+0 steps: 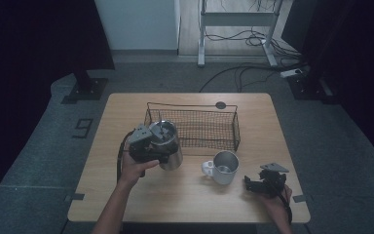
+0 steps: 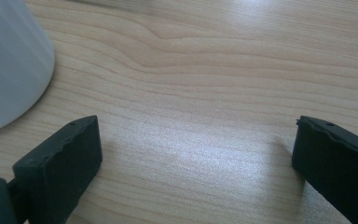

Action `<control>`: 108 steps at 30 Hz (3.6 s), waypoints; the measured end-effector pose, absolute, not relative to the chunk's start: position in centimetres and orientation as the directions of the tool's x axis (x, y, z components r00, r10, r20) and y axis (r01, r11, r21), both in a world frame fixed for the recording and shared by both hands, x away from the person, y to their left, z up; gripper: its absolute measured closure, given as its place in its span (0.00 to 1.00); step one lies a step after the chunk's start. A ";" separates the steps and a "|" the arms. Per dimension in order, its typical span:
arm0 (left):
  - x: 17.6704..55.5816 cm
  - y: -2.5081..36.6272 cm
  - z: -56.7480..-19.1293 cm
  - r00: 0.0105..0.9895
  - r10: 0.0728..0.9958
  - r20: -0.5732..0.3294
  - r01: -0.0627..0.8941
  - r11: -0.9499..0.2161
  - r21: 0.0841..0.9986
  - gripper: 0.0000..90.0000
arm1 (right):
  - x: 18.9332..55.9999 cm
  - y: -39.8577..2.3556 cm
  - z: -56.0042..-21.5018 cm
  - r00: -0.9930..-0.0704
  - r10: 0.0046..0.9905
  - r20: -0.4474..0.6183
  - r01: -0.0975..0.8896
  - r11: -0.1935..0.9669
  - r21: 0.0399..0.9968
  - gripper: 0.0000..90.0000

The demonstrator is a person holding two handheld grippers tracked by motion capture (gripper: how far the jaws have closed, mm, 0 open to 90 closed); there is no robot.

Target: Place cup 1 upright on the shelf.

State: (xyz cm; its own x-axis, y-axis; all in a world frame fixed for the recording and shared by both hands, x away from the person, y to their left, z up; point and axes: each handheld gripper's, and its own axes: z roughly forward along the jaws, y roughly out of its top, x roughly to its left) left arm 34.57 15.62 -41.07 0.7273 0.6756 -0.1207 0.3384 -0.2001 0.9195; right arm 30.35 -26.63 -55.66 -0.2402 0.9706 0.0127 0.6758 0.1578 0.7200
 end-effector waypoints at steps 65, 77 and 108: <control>37.7 15.9 -39.3 0.696 0.708 -0.119 0.353 -0.193 0.915 0.04 | 30.3 -26.7 -55.6 -0.238 0.971 0.015 0.677 0.155 0.720 0.02; 38.5 16.4 -38.9 0.689 0.709 -0.149 0.372 -0.169 0.913 0.04 | 30.3 -26.7 -55.6 -0.238 0.971 0.015 0.677 0.155 0.720 0.02; 40.4 16.1 -38.8 0.674 0.725 -0.139 0.388 -0.187 0.903 0.04 | 30.3 -26.7 -55.6 -0.237 0.972 0.014 0.675 0.154 0.722 0.02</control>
